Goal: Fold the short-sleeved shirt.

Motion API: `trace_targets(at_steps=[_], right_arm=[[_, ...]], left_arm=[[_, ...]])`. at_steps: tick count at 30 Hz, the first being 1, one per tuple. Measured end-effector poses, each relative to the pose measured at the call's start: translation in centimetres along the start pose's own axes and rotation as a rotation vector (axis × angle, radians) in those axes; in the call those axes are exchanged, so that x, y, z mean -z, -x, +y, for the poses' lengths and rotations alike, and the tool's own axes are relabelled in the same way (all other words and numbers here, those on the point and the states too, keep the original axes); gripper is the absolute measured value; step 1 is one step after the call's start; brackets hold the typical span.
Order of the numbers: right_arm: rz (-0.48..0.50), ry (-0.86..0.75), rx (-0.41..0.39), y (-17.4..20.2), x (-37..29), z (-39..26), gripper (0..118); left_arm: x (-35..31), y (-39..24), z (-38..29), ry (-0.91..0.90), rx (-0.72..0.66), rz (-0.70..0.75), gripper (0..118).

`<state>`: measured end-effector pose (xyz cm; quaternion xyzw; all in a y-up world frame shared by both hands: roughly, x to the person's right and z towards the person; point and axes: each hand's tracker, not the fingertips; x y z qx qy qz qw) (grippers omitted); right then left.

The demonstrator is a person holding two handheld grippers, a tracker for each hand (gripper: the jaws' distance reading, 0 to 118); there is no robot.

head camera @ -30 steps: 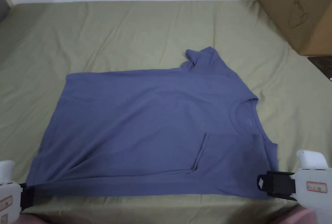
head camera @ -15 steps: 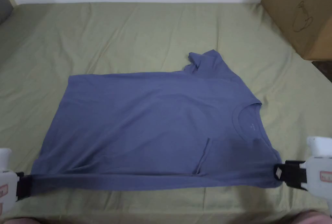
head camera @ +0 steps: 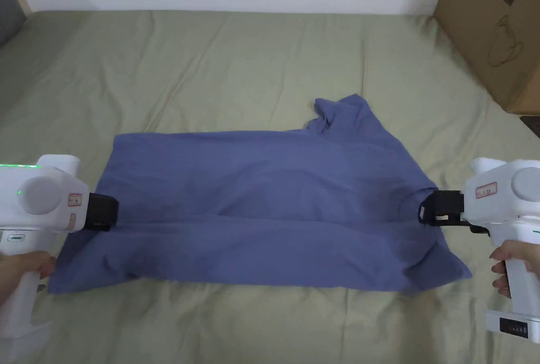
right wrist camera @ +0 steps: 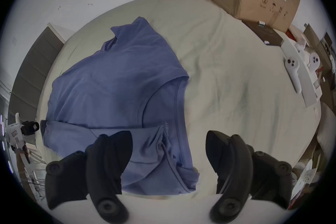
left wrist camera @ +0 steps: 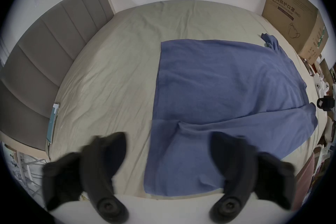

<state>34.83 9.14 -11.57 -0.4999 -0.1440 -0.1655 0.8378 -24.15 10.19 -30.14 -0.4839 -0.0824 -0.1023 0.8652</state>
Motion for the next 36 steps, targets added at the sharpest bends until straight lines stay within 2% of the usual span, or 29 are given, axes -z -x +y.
trace_targets(at_steps=[2, 3, 4, 5, 6, 7, 10, 12, 13, 14, 15, 16, 18, 19, 20, 21, 22, 23, 24, 25, 26, 27, 28, 29, 31, 33, 34, 35, 36], right_arm=[[0.046, -0.002, 0.009, -0.1, -0.8, -0.5, 87], [0.063, -0.027, 0.014, -0.1, -1.6, -1.1, 83], [0.093, -0.068, 0.003, -0.4, -2.2, -1.5, 66], [0.105, -0.083, -0.007, -0.4, -2.9, -2.0, 43], [0.103, -0.086, -0.005, -0.4, -3.5, -2.9, 13], [0.106, -0.102, -0.008, -0.4, -3.8, -3.9, 0], [0.142, -0.093, 0.003, -0.2, -3.8, -6.4, 0], [0.14, -0.076, 0.017, -0.1, -3.4, -7.9, 0], [0.141, -0.068, 0.014, 0.0, -3.3, -8.4, 0], [0.141, -0.056, 0.016, 0.1, -3.2, -8.8, 0], [0.135, -0.05, 0.017, 0.1, -3.1, -9.3, 0], [0.127, -0.045, 0.019, 0.1, -2.9, -9.6, 0], [0.127, -0.035, 0.026, 0.0, -2.8, -10.3, 0], [0.134, -0.029, 0.041, -0.1, -2.7, -10.7, 0], [0.141, -0.023, 0.056, -0.2, -2.7, -11.1, 0], [0.142, -0.019, 0.068, -0.2, -2.7, -11.5, 0], [0.142, -0.019, 0.073, -0.3, -2.7, -11.9, 0], [0.142, -0.017, 0.079, -0.3, -2.7, -12.3, 0], [0.139, -0.013, 0.081, -0.4, -2.7, -12.6, 0], [0.131, -0.012, 0.084, -0.4, -2.7, -12.9, 1], [0.122, -0.009, 0.081, -0.4, -2.6, -13.0, 11], [0.097, -0.007, 0.062, -0.4, -2.6, -12.8, 32], [0.081, -0.012, 0.044, -0.3, -2.6, -12.5, 64], [0.073, -0.009, 0.042, -0.3, -2.3, -11.9, 76], [0.087, -0.038, 0.063, -0.9, -1.5, -10.8, 76], [0.071, -0.034, 0.136, -1.5, -0.5, -9.7, 76], [0.094, -0.034, 0.15, -1.8, 0.3, -9.2, 74], [0.114, -0.043, 0.14, -2.1, 1.3, -8.8, 66], [0.109, -0.025, 0.138, -2.3, 2.2, -8.6, 43]], left_arm=[[-1.3, 0.6, -0.8, -0.035, -0.027, -0.042, 105], [-1.9, 0.9, -1.3, -0.029, -0.04, -0.045, 105], [-2.5, 1.2, -2.0, -0.027, -0.058, -0.051, 97], [-3.1, 1.5, -2.8, -0.041, -0.077, -0.065, 77], [-4.0, 1.9, -3.9, -0.074, -0.1, -0.085, 41], [-4.5, 2.2, -5.0, -0.073, -0.114, -0.1, 0], [-4.5, 2.9, -8.2, -0.039, -0.187, -0.127, 0], [-4.0, 3.1, -9.5, -0.035, -0.18, -0.127, 0], [-3.7, 3.4, -9.8, -0.033, -0.186, -0.122, 10], [-3.0, 3.9, -9.7, -0.023, -0.197, -0.117, 10], [-2.6, 4.2, -9.6, -0.01, -0.217, -0.119, 15], [-2.1, 4.6, -9.5, -0.01, -0.272, -0.126, 30], [-0.8, 5.1, -9.1, -0.015, -0.323, -0.196, 83], [0.2, 5.1, -9.0, -0.004, -0.346, -0.203, 102], [1.0, 5.0, -8.9, 0.023, -0.341, -0.174, 100], [1.6, 4.7, -9.0, 0.07, -0.337, -0.142, 86], [2.2, 4.0, -9.2, 0.099, -0.295, -0.146, 58], [2.4, 3.3, -9.6, 0.084, -0.225, -0.047, 48], [2.1, 3.0, -9.7, 0.058, -0.204, -0.06, 42], [1.1, 3.1, -9.3, 0.048, -0.191, -0.072, 25], [0.5, 3.1, -8.9, 0.051, -0.213, -0.075, 5], [0.1, 3.3, -8.7, 0.047, -0.235, -0.118, 5], [-0.2, 3.3, -8.4, 0.051, -0.218, -0.121, 5], [-0.5, 3.0, -8.2, 0.043, -0.183, -0.104, 5], [-0.6, 2.8, -7.7, 0.044, -0.158, -0.099, 5], [-0.9, 2.7, -7.5, 0.04, -0.153, -0.092, 5], [-0.8, 2.8, -7.4, 0.04, -0.154, -0.091, 5], [-0.7, 2.8, -7.4, 0.04, -0.157, -0.092, 5], [-0.7, 2.8, -7.3, 0.042, -0.162, -0.093, 5]])
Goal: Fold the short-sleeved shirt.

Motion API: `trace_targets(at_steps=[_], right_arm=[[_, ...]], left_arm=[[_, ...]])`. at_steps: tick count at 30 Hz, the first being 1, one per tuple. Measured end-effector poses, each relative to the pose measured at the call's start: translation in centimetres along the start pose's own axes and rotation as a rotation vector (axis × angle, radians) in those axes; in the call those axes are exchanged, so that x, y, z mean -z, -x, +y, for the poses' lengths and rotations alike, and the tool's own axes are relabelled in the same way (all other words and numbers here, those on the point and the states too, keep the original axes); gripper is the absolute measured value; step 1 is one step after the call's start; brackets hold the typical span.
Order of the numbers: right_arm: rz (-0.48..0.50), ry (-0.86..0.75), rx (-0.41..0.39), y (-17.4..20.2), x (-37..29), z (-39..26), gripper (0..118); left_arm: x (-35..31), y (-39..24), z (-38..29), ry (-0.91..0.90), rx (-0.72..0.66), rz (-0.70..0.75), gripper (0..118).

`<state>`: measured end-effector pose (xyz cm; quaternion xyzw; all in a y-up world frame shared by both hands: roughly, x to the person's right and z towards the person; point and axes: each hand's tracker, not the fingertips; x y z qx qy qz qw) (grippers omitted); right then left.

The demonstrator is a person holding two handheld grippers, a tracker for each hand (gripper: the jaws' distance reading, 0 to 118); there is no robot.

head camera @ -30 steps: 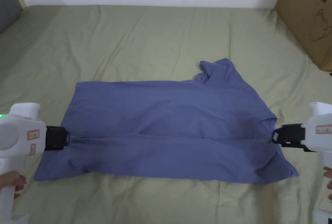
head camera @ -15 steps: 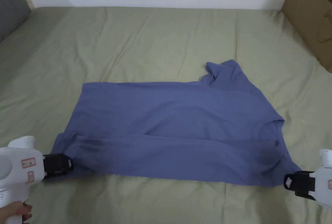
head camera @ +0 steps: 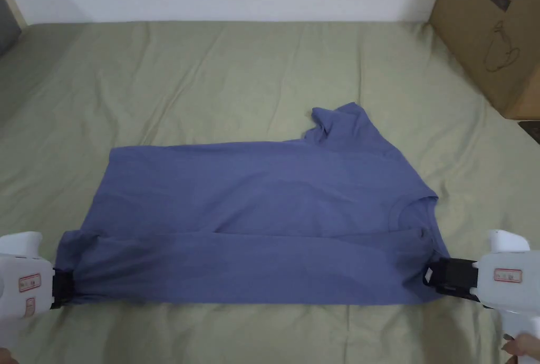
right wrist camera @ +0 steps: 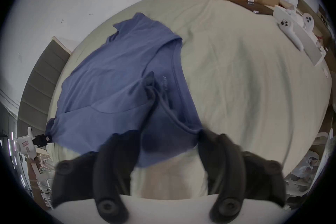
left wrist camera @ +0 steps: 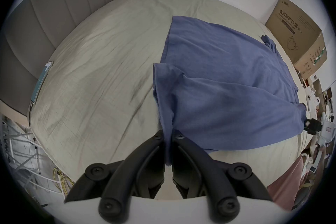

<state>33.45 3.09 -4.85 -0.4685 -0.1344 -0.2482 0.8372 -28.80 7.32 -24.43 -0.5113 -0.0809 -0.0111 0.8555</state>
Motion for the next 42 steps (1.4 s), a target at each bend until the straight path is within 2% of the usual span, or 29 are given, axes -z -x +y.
trace_targets(at_steps=[1, 2, 3, 4, 8, 11, 16, 21, 22, 23, 24, 25, 26, 27, 29, 30, 31, 32, 33, 35, 38, 42], right_arm=[[-0.025, 0.059, 0.005, -0.1, 1.1, -0.1, 14], [-0.041, 0.091, 0.001, -0.2, 1.9, -0.4, 10], [-0.009, 0.073, 0.012, -0.3, 2.0, -0.7, 9], [-0.017, 0.053, 0.018, 0.0, 0.8, -0.9, 8], [0.01, 0.007, -0.022, 0.3, -2.3, -0.3, 7], [0.043, -0.027, -0.005, 0.0, -4.9, -0.3, 7], [0.009, -0.018, -0.052, -0.3, -8.4, -2.7, 7], [-0.013, 0.042, -0.008, -1.9, -7.6, -7.6, 7], [-0.018, 0.059, -0.008, -2.2, -6.8, -8.2, 11], [-0.051, 0.088, -0.012, -2.1, -6.4, -8.6, 28], [-0.109, 0.083, -0.037, -1.8, -6.3, -8.6, 56], [-0.15, 0.073, -0.071, -1.5, -6.5, -8.4, 84], [-0.163, 0.063, -0.082, -1.4, -7.0, -8.1, 86], [-0.123, 0.032, -0.067, -1.2, -7.5, -7.7, 86], [-0.06, -0.019, -0.064, -0.4, -8.7, -5.8, 84], [-0.04, -0.051, -0.07, -0.1, -9.1, -5.0, 78], [-0.021, -0.069, -0.083, 0.5, -9.5, -4.0, 51], [-0.014, -0.096, -0.103, 1.0, -9.8, -2.8, 19], [-0.01, -0.12, -0.114, 1.5, -9.9, -2.0, 1], [-0.035, -0.16, -0.098, 2.1, -9.2, -1.0, 1], [0.046, -0.09, -0.057, 2.5, -6.7, -0.4, 0], [0.032, -0.079, -0.101, 3.5, -4.6, 1.9, 0]], left_arm=[[0.0, 0.0, 0.0, 0.004, -0.006, -0.003, 5], [0.2, 0.2, 0.0, 0.008, -0.007, -0.008, 5], [0.1, 0.2, -0.1, 0.01, -0.009, -0.01, 5], [-0.1, 0.2, -0.1, 0.009, -0.01, -0.009, 5], [-1.5, 0.6, 0.2, -0.001, -0.001, -0.024, 5], [-3.5, 0.6, 0.2, -0.031, 0.029, -0.031, 5], [-6.3, 1.1, -1.9, -0.034, 0.078, 0.003, 5], [-5.5, 1.5, -6.3, 0.038, 0.089, 0.01, 5], [-4.7, 1.6, -6.9, 0.058, 0.099, 0.015, 8], [-4.0, 1.7, -7.2, 0.059, 0.082, 0.019, 18], [-3.7, 1.7, -7.3, 0.072, 0.062, 0.034, 38], [-3.8, 1.5, -7.0, 0.078, 0.053, 0.064, 65], [-4.0, 1.5, -6.8, 0.061, 0.046, 0.054, 76], [-4.6, 1.5, -6.3, 0.035, 0.028, 0.032, 80], [-5.9, 1.2, -4.8, -0.032, -0.005, -0.031, 78], [-6.4, 0.9, -4.1, -0.049, -0.013, -0.04, 77], [-6.9, 0.4, -3.3, -0.077, -0.014, -0.044, 61], [-7.2, -0.1, -2.5, -0.111, -0.005, -0.051, 36], [-7.3, -0.6, -2.0, -0.134, 0.006, -0.06, 5], [-6.4, -1.7, -1.1, -0.135, 0.026, -0.046, 0], [-4.8, -2.8, -0.1, -0.1, 0.043, -0.066, 0], [-3.7, -3.9, 1.4, -0.093, 0.037, -0.089, 0]])
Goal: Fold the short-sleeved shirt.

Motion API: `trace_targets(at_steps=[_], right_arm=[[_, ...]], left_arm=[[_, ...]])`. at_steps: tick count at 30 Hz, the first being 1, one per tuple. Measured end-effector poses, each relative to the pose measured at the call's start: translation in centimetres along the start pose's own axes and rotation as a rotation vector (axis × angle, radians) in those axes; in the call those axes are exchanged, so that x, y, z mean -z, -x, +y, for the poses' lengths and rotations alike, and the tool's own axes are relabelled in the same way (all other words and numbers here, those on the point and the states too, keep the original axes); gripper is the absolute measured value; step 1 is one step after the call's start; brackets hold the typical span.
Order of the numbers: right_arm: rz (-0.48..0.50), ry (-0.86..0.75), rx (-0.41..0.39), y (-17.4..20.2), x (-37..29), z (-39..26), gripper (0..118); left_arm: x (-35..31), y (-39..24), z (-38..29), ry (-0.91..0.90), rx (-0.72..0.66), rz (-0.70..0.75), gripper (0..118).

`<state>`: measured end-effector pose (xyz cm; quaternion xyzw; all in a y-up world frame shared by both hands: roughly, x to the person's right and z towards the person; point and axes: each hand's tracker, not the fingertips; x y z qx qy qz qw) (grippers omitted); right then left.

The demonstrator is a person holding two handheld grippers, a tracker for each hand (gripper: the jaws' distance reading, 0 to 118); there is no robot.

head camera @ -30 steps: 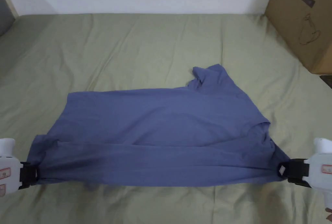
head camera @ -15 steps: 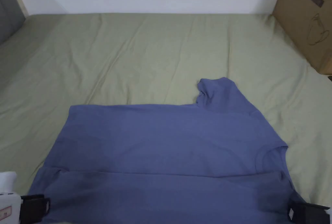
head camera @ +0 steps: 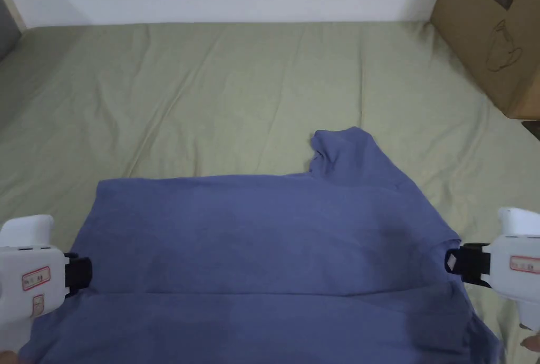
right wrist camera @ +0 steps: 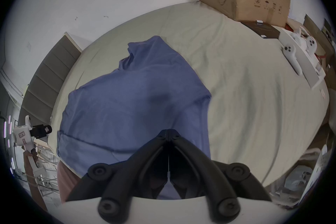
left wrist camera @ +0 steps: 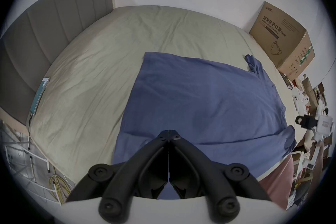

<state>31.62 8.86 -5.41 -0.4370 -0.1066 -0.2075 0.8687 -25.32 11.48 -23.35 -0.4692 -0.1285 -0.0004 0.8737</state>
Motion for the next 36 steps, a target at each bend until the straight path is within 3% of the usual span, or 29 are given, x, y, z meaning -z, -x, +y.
trace_targets(at_steps=[3, 7, 8, 9, 10, 11, 12, 14, 19, 20, 21, 22, 23, 25, 29, 30, 32, 34, 36], right_arm=[[0.028, -0.017, 0.003, 0.6, 2.1, 4.2, 0], [0.003, -0.012, -0.062, 1.5, 6.2, 11.4, 2], [0.009, 0.026, -0.087, 1.4, 8.0, 13.2, 13], [0.012, 0.098, -0.103, 1.4, 9.8, 14.8, 37], [0.005, 0.139, -0.117, 1.2, 11.8, 16.3, 69], [-0.019, 0.143, -0.103, 0.8, 13.3, 16.9, 84], [-0.043, 0.168, -0.102, 0.5, 15.1, 17.9, 85], [-0.134, 0.211, -0.077, 0.8, 16.9, 18.4, 85], [-0.111, 0.266, -0.101, -0.2, 20.7, 18.7, 79], [-0.116, 0.252, -0.154, 0.1, 20.1, 19.0, 68], [-0.119, 0.25, -0.181, 0.1, 19.5, 19.2, 50], [-0.126, 0.251, -0.213, 0.5, 19.1, 19.3, 7], [-0.144, 0.235, -0.233, 0.5, 18.7, 19.7, 2], [-0.052, 0.265, -0.139, -0.4, 19.4, 19.7, 2], [-0.093, 0.251, -0.157, -0.2, 19.5, 19.8, 2], [-0.097, 0.248, -0.16, -0.1, 19.5, 19.8, 2], [-0.095, 0.246, -0.18, 1.6, 18.4, 19.2, 2], [-0.091, 0.241, -0.171, 1.3, 18.6, 19.6, 2], [-0.084, 0.236, -0.166, 1.2, 18.6, 19.6, 2]], left_arm=[[1.1, -0.8, 1.6, 0.004, 0.033, 0.011, 0], [2.6, -1.2, 3.4, 0.013, 0.035, 0.002, 0], [3.1, -1.2, 3.8, 0.013, 0.037, -0.002, 0], [3.5, -1.3, 4.2, 0.021, 0.035, -0.003, 0], [4.1, -1.4, 4.5, 0.025, 0.035, -0.001, 0], [4.7, -1.5, 4.8, 0.028, 0.037, 0.001, 0], [5.2, -1.4, 5.0, 0.035, 0.037, 0.004, 0], [6.3, -1.3, 5.5, 0.057, 0.036, 0.01, 0], [7.9, -0.9, 5.9, 0.085, 0.044, 0.028, 0], [8.0, -0.8, 5.9, 0.09, 0.044, 0.032, 0], [8.0, -0.7, 5.9, 0.091, 0.042, 0.033, 0], [8.2, -0.6, 6.0, 0.093, 0.043, 0.031, 0], [8.3, -0.6, 6.1, 0.094, 0.042, 0.031, 0], [8.6, -0.3, 6.4, 0.09, 0.039, 0.037, 0], [9.3, 0.7, 8.6, 0.05, 0.002, 0.026, 1], [9.6, 0.8, 9.5, 0.047, -0.005, 0.032, 10], [10.9, 1.5, 11.8, 0.032, 0.002, 0.054, 59], [12.5, 2.0, 14.0, 0.027, 0.002, 0.059, 96], [14.4, 2.5, 16.1, 0.011, -0.017, 0.064, 99]])
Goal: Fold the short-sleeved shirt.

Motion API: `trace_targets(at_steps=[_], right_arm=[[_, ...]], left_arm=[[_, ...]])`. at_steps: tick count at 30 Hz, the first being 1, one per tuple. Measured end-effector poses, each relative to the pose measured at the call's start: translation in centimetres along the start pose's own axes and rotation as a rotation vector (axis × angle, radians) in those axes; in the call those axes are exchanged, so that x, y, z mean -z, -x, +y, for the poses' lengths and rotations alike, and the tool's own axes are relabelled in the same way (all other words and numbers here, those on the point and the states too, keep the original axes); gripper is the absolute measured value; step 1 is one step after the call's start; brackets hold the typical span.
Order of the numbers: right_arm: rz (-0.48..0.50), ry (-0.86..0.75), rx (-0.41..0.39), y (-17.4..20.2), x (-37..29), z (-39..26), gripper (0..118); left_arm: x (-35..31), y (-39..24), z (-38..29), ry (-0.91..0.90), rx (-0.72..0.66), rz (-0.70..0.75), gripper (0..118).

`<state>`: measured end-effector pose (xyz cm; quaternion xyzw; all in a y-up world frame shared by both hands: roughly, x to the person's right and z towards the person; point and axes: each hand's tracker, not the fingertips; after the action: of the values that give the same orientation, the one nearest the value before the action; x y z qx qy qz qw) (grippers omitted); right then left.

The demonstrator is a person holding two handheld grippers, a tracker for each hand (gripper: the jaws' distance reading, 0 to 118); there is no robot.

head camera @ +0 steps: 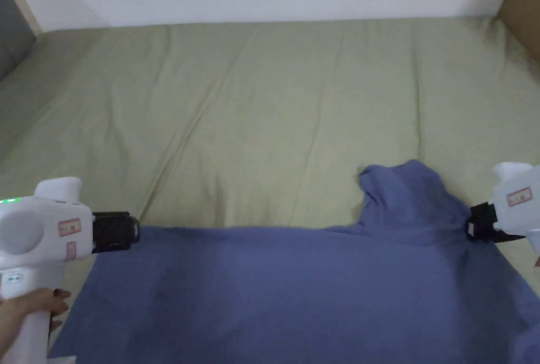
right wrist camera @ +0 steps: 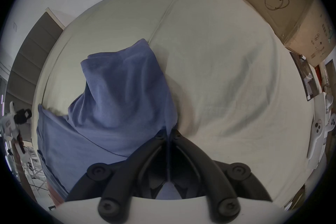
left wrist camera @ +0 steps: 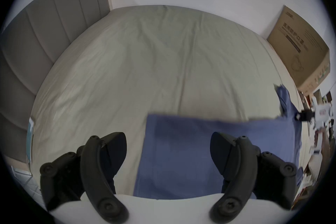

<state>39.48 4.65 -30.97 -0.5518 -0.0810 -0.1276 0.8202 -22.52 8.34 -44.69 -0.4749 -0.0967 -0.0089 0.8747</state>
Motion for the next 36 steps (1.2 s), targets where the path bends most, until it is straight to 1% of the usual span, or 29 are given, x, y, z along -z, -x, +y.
trace_targets(at_steps=[2, 3, 4, 5, 6, 7, 8, 9, 10, 11, 13, 15, 18, 19, 24, 25, 26, 30, 32, 33, 35, 36], right_arm=[[0.003, -0.004, 0.008, -0.6, 0.5, 0.1, 2], [0.004, -0.003, 0.013, -0.8, 0.7, 0.1, 2], [0.004, -0.003, 0.02, -0.8, 0.9, 0.0, 2], [0.006, -0.003, 0.023, -0.9, 1.1, 0.0, 2], [0.006, -0.003, 0.028, -1.1, 1.3, -0.1, 2], [0.014, -0.002, 0.044, -1.3, 1.5, -0.2, 2], [0.023, -0.001, 0.05, -1.3, 1.5, -0.2, 2], [0.025, -0.004, 0.052, -1.3, 1.4, -0.2, 2], [0.025, -0.009, 0.054, -0.9, 0.8, -0.5, 2], [0.038, -0.017, 0.065, -1.0, 0.4, -0.5, 2], [0.048, -0.038, 0.085, -0.8, -0.6, -0.8, 2], [0.06, -0.062, 0.075, 0.3, -3.1, -1.6, 2], [0.133, -0.106, 0.07, 0.9, -6.1, -2.6, 2], [0.142, -0.124, 0.062, -0.7, -6.7, -2.7, 2], [0.167, -0.203, 0.044, -1.4, -13.1, -6.9, 2], [0.183, -0.214, 0.049, -1.7, -14.4, -8.4, 2], [0.205, -0.223, 0.05, -0.8, -16.3, -10.4, 2], [0.22, -0.198, 0.061, -0.6, -19.0, -17.7, 2], [0.228, -0.164, 0.07, -0.4, -18.7, -21.8, 2], [0.224, -0.138, 0.089, -0.3, -18.2, -23.7, 2], [0.212, -0.064, 0.078, 0.0, -16.5, -27.0, 2], [0.198, -0.034, 0.086, 0.2, -15.6, -28.6, 2]], left_arm=[[2.7, 0.1, 1.7, 0.025, -0.034, 0.022, 99], [4.0, 0.3, 2.0, 0.037, -0.04, 0.01, 98], [5.6, 0.3, 2.0, 0.084, -0.056, 0.0, 90], [7.2, 0.3, 1.6, 0.136, -0.083, 0.007, 69], [8.5, 0.1, 1.0, 0.185, -0.088, 0.037, 62], [7.7, -0.7, 0.2, 0.108, -0.02, 0.084, 59], [6.5, -1.3, 0.3, 0.086, 0.009, 0.106, 46], [5.6, -1.6, 0.5, 0.083, 0.029, 0.092, 20], [4.8, -1.6, 0.7, 0.09, 0.061, 0.062, 3], [4.2, -1.6, 0.8, 0.104, 0.05, 0.017, 3], [2.8, -1.5, 1.2, 0.113, 0.039, 0.03, 3], [0.3, -1.7, 1.1, 0.066, 0.034, 0.018, 3], [-4.0, -1.5, 0.9, 0.003, 0.037, -0.005, 3], [-5.8, -1.6, 0.7, -0.024, 0.049, -0.011, 3], [-13.3, -0.9, -2.6, -0.117, 0.126, 0.003, 3], [-14.9, -0.6, -3.8, -0.125, 0.13, 0.002, 3], [-16.4, -0.2, -5.1, -0.134, 0.125, 0.0, 3], [-19.0, 1.8, -10.7, -0.121, 0.08, -0.002, 3], [-19.1, 3.0, -14.1, -0.095, 0.056, -0.019, 3], [-18.5, 3.4, -15.3, -0.067, 0.05, -0.022, 3], [-17.0, 4.2, -17.9, 0.022, 0.021, -0.011, 3], [-16.0, 4.7, -19.1, 0.034, 0.003, -0.015, 3]])
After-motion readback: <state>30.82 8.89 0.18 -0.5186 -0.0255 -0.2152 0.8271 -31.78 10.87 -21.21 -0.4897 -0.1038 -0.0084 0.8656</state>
